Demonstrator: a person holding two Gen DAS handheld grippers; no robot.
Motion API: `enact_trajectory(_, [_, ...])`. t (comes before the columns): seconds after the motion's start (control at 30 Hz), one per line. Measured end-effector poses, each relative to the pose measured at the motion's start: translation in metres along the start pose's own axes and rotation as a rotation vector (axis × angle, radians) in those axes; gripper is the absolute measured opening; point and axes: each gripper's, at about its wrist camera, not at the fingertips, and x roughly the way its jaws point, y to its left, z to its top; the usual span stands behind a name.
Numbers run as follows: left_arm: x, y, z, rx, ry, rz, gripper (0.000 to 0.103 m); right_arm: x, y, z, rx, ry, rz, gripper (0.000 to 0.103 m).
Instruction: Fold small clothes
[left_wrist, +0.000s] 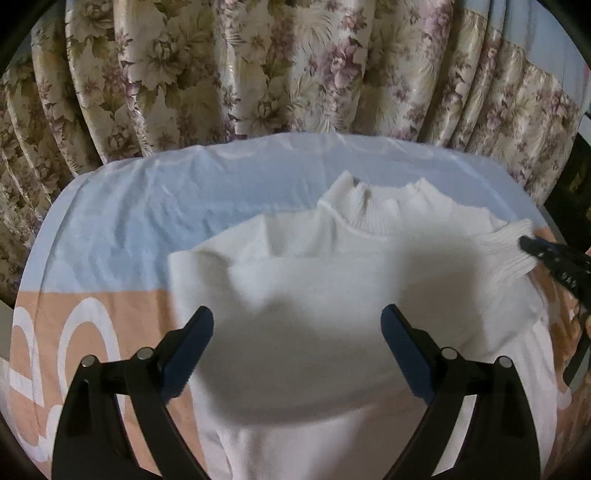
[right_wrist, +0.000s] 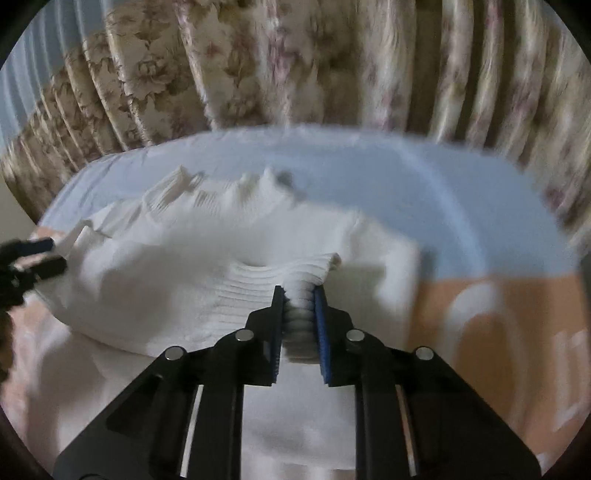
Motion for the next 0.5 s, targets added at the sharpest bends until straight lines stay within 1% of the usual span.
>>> enact_trajectory(0.03, [0.003,0.002,0.001,-0.005,0.007,0.001,0.093,-0.009,-0.008,0.001,0.026,-0.039,-0.038,0.016])
enact_trajectory(0.07, [0.007,0.004,0.001,-0.012,0.023,0.004,0.093,-0.012,-0.018,0.000,0.068,-0.048,-0.049,0.016])
enact_trajectory(0.1, [0.011,0.007,0.000,-0.017,0.038,0.012,0.092,-0.011,-0.028,-0.001,0.108,-0.027,-0.043,0.016])
enact_trajectory(0.13, [0.016,0.009,-0.002,-0.022,0.056,0.029,0.092,-0.003,-0.035,-0.004,0.136,0.026,-0.024,0.016])
enact_trajectory(0.17, [0.023,0.012,-0.004,-0.027,0.076,0.049,0.092,0.002,-0.038,-0.007,0.137,0.052,-0.021,0.018])
enact_trajectory(0.2, [0.030,0.017,-0.009,-0.045,0.102,0.065,0.092,0.006,-0.038,-0.009,0.130,0.066,-0.028,0.022])
enact_trajectory(0.23, [0.034,0.022,-0.013,-0.063,0.117,0.061,0.094,0.006,-0.039,-0.012,0.134,0.062,-0.035,0.025])
enact_trajectory(0.27, [0.037,0.027,-0.018,-0.084,0.128,0.045,0.094,0.001,-0.041,-0.013,0.160,0.039,-0.026,0.028])
enact_trajectory(0.3, [0.038,0.033,-0.024,-0.110,0.128,0.019,0.094,-0.003,-0.042,-0.013,0.181,0.014,-0.011,0.030])
enact_trajectory(0.33, [0.035,0.036,-0.026,-0.116,0.120,0.013,0.094,-0.010,-0.043,-0.013,0.200,-0.021,0.020,0.033])
enact_trajectory(0.37, [0.033,0.035,-0.027,-0.109,0.115,0.019,0.094,-0.015,-0.040,-0.012,0.198,-0.049,0.047,0.040])
enact_trajectory(0.4, [0.026,0.032,-0.027,-0.090,0.100,0.040,0.093,-0.018,-0.035,-0.011,0.185,-0.061,0.064,0.043])
enact_trajectory(0.5, [-0.001,0.013,-0.021,-0.014,0.011,0.065,0.093,-0.015,-0.007,-0.004,0.077,-0.041,0.108,0.047])
